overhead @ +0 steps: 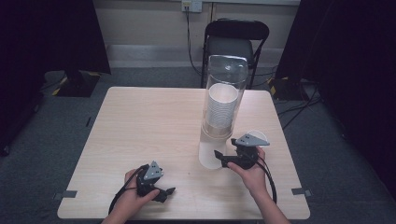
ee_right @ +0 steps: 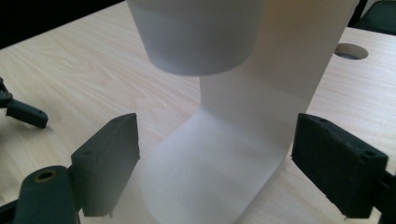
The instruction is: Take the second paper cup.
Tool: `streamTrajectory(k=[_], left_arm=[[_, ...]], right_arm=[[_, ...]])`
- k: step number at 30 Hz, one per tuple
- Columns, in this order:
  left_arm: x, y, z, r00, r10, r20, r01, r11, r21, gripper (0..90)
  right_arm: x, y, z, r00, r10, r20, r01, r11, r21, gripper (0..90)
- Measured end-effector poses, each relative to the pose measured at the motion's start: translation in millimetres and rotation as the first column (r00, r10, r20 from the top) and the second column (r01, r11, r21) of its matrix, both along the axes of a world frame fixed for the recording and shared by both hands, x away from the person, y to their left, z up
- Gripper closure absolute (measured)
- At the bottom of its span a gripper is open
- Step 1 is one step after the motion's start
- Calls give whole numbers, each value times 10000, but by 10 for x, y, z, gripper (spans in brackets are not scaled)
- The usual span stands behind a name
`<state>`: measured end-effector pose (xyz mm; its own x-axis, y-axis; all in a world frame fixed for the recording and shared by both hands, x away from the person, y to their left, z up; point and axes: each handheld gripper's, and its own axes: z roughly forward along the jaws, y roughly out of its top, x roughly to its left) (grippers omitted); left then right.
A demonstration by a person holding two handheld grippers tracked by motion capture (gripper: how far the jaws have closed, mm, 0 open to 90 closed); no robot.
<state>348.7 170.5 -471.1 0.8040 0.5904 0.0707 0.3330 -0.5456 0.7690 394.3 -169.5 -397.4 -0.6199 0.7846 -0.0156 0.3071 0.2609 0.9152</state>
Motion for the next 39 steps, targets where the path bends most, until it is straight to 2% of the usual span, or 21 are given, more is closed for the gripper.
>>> streamTrajectory(k=[4, 10, 17, 29, 36, 39], left_arm=[[0, -1, -1, 10000, -3, -2, 3, 10000, -7, 111], [0, -1, -1, 10000, -3, -5, 3, 10000, -11, 111], [0, -1, -1, 10000, -1, -7, 1, 10000, -12, 111], [0, 0, -1, 10000, -5, -2, 5, 10000, 0, 111], [0, 0, -1, 10000, -4, -4, 4, 10000, -4, 111], [1, 0, 0, 10000, -12, -7, 12, 10000, 3, 111]], right_arm=[[25, 18, 1, 10000, 2, 56, -4, 9995, 307, 143], [44, 48, 15, 9998, 47, 179, -54, 9991, 426, 142], [61, 130, 127, 9991, 235, 350, -250, 9987, 438, 143], [96, 218, 222, 9975, 378, 602, -405, 9982, 435, 144], [114, 258, 225, 9957, 363, 855, -416, 9973, 609, 169], [111, 270, 225, 9914, 254, 1284, -346, 9970, 700, 182]])
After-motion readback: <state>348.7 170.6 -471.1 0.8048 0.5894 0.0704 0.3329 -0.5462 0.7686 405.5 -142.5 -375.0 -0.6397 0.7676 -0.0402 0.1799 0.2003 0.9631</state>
